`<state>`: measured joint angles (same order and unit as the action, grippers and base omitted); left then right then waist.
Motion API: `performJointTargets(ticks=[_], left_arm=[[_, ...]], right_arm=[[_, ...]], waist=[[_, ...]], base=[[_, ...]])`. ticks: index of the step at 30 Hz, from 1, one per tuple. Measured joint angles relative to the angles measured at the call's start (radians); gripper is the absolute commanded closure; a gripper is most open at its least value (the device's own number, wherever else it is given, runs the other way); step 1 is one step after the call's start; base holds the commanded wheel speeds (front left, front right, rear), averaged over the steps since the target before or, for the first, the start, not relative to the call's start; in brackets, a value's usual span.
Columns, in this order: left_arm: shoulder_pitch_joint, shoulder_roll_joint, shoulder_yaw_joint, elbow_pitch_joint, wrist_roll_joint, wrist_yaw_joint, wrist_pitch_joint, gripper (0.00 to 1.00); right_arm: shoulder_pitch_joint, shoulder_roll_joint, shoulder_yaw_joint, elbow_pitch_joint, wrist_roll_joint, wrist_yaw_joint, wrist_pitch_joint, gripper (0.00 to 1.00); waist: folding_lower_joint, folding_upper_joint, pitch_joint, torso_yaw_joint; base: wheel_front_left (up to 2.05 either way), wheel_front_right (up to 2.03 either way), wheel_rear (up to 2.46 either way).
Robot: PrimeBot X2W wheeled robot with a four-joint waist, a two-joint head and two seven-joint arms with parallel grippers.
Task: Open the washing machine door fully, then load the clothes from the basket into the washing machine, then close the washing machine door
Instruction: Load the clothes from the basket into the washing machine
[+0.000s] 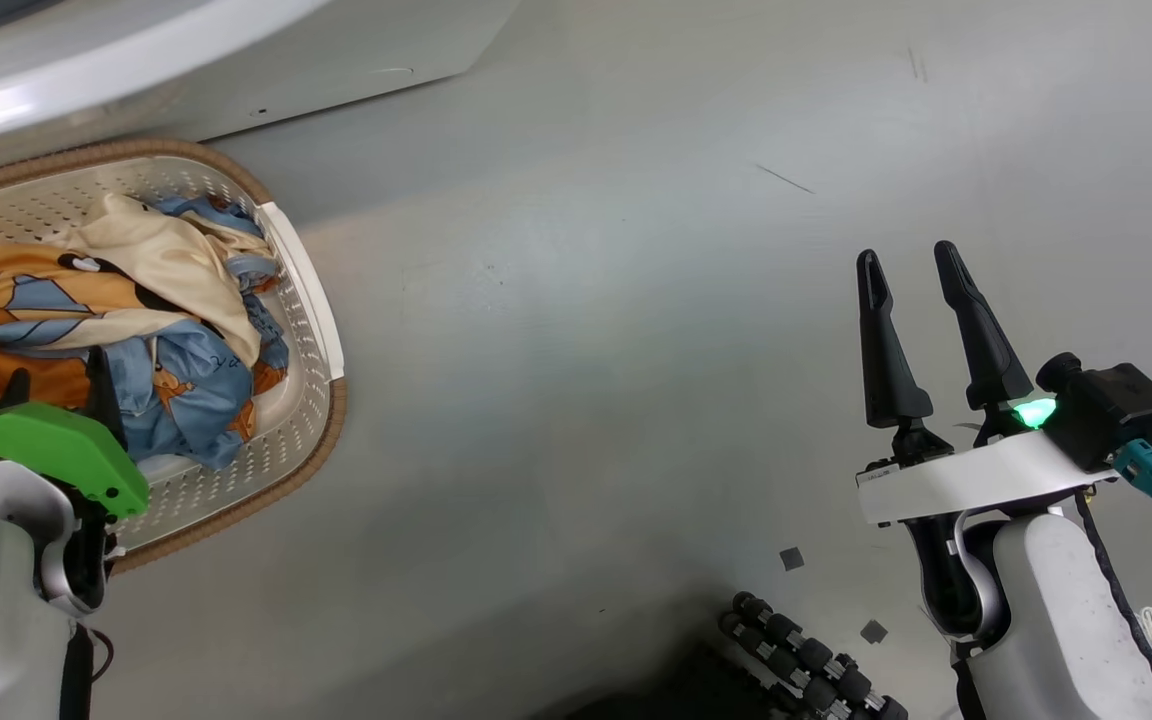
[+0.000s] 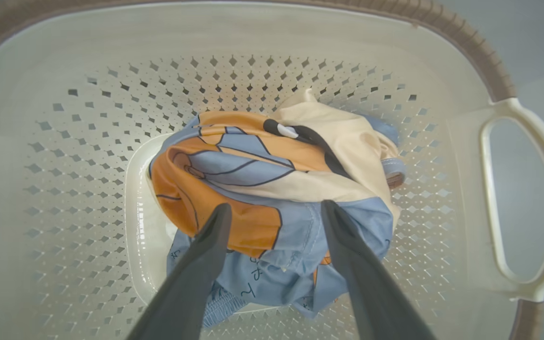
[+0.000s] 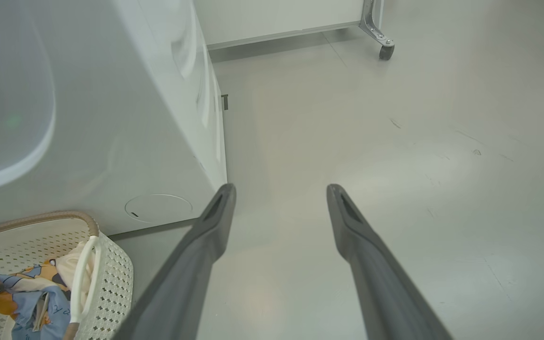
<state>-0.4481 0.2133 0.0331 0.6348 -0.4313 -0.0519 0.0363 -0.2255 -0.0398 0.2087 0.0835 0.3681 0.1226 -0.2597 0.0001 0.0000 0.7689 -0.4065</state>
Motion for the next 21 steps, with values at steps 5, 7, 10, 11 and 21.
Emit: performJointTargets(ticks=[5, 7, 10, 11, 21], left_arm=[[-0.022, 0.012, 0.0, 0.006, 0.0, 0.0, 0.008, 0.0], [-0.034, 0.022, 0.0, 0.009, 0.0, 0.0, 0.01, 0.0], [-0.052, 0.031, 0.0, 0.013, 0.0, 0.0, 0.011, 0.0], [-0.056, 0.033, -0.001, 0.015, 0.002, 0.0, 0.011, 0.0], [-0.104, 0.066, -0.007, 0.043, 0.013, 0.0, 0.038, 0.0]], right_arm=[[-0.012, 0.0, 0.001, -0.004, -0.001, 0.0, 0.0, 0.0], [-0.017, 0.0, 0.001, -0.007, -0.001, 0.0, 0.0, 0.0], [-0.02, 0.0, 0.004, -0.008, -0.001, 0.0, 0.0, 0.0], [-0.021, 0.0, 0.006, -0.008, -0.001, 0.0, 0.0, 0.0], [-0.034, 0.001, 0.019, -0.013, -0.001, 0.0, 0.0, 0.0]], waist=[[0.0, 0.0, 0.024, -0.004], [-0.0001, 0.0, 0.037, -0.006], [-0.0001, 0.0, 0.054, -0.009], [-0.0001, 0.0, 0.06, -0.01], [-0.0001, 0.0, 0.115, -0.027]], base=[[0.0, 0.0, 0.0], [0.0, 0.0, 0.0], [0.0, 0.0, 0.0], [0.0, 0.0, 0.0], [0.0, 0.0, 0.0]])
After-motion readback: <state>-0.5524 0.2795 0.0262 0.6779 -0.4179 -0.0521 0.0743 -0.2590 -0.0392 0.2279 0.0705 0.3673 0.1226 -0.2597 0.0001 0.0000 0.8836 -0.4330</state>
